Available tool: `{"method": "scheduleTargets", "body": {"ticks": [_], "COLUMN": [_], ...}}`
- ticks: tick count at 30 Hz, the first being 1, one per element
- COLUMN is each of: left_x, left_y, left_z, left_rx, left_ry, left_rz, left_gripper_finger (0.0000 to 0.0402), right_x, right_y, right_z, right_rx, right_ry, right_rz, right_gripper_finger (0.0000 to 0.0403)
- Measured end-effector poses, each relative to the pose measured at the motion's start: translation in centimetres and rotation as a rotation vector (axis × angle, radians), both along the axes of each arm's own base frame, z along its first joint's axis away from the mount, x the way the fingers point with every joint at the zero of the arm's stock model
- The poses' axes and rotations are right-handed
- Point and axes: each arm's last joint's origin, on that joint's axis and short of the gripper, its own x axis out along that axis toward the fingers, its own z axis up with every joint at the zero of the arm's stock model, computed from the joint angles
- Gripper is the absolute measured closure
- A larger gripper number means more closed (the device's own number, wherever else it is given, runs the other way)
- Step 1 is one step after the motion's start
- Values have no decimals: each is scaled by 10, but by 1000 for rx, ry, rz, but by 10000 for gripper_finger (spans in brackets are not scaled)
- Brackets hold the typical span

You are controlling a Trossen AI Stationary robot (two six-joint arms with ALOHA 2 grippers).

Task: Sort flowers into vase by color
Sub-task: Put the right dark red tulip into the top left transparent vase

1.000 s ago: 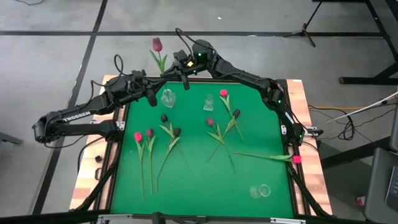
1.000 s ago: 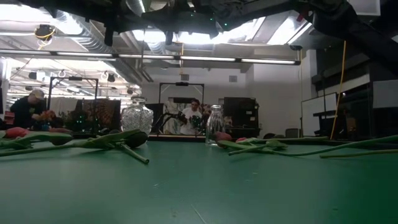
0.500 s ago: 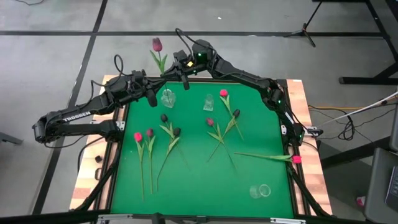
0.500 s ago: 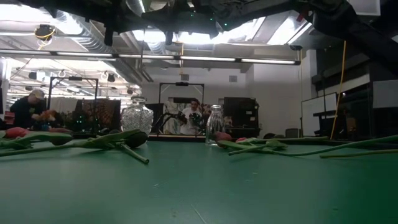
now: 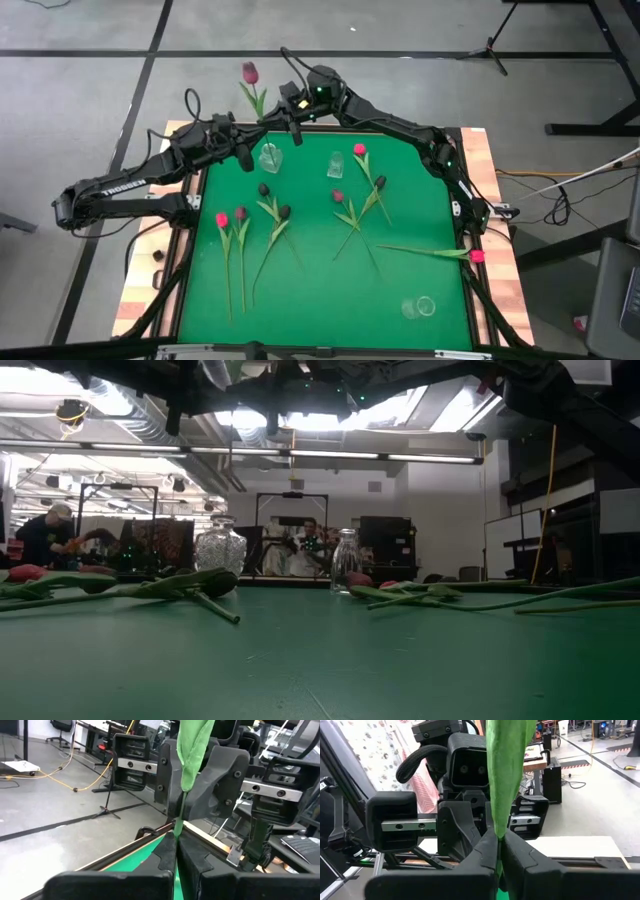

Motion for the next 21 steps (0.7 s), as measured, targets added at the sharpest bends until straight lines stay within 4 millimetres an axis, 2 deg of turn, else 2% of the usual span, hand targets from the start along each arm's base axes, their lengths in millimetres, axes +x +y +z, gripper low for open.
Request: {"method": "scheduleTargets", "body": {"ticks": [4, 14, 17, 21], "left_x": [0, -4, -5, -5], "left_y": [1, 4, 5, 6], "left_z": [0, 1, 1, 2], "left_rx": [3, 53, 73, 126], "left_ry": [1, 25, 47, 82], "left_rz": [22, 181, 226, 254], "left_gripper_finger": [401, 401, 401, 401], "right_x": [-1, -15, -23, -41], "right_y": [-1, -25, -30, -39], "right_z": [0, 1, 8, 27], "right_rx": [1, 64, 69, 63], "right_ry": [2, 21, 14, -9], "right_rz": [4, 103, 150, 157], "right_gripper_finger": [354, 270, 259, 256]}}
